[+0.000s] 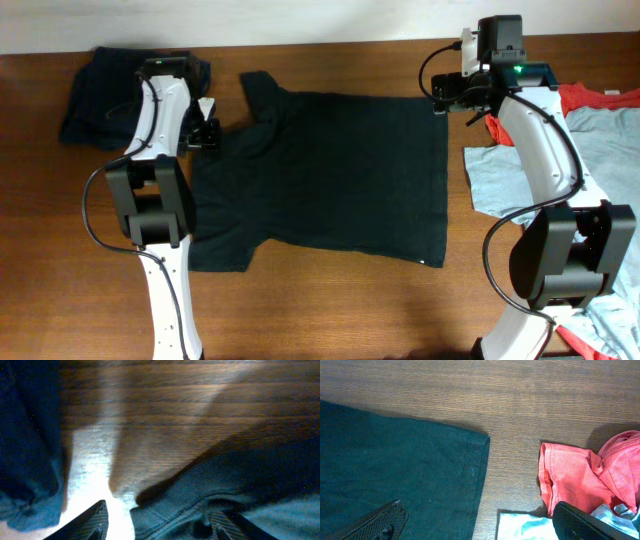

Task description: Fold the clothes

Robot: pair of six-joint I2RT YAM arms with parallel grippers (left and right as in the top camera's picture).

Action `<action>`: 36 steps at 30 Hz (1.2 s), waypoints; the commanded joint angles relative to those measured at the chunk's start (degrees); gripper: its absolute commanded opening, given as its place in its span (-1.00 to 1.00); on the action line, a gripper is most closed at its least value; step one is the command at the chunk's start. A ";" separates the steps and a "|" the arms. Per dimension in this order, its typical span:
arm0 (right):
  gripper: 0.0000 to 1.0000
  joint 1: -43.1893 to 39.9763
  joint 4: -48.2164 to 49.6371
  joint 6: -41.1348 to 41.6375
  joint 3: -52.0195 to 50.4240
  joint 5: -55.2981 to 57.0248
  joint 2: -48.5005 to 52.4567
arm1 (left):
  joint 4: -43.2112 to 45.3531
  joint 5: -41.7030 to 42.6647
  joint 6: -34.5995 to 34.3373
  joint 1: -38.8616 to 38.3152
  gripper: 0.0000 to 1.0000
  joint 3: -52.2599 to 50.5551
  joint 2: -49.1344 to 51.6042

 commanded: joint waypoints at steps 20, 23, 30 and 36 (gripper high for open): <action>0.97 0.26 -0.02 0.09 0.02 0.13 0.09 | -4.68 -17.09 -22.05 -3.72 0.03 0.94 -7.37; 0.97 0.26 -0.02 0.09 0.02 0.13 0.09 | -0.17 -13.64 -19.37 -5.97 0.04 1.14 -12.48; 0.97 0.26 -0.02 0.09 0.02 0.13 0.09 | 16.48 -1.49 -13.27 -9.70 -0.81 1.11 -16.87; 0.98 0.26 -0.02 0.09 0.02 0.13 0.09 | 26.29 1.44 -13.27 -10.23 -0.86 1.11 -13.14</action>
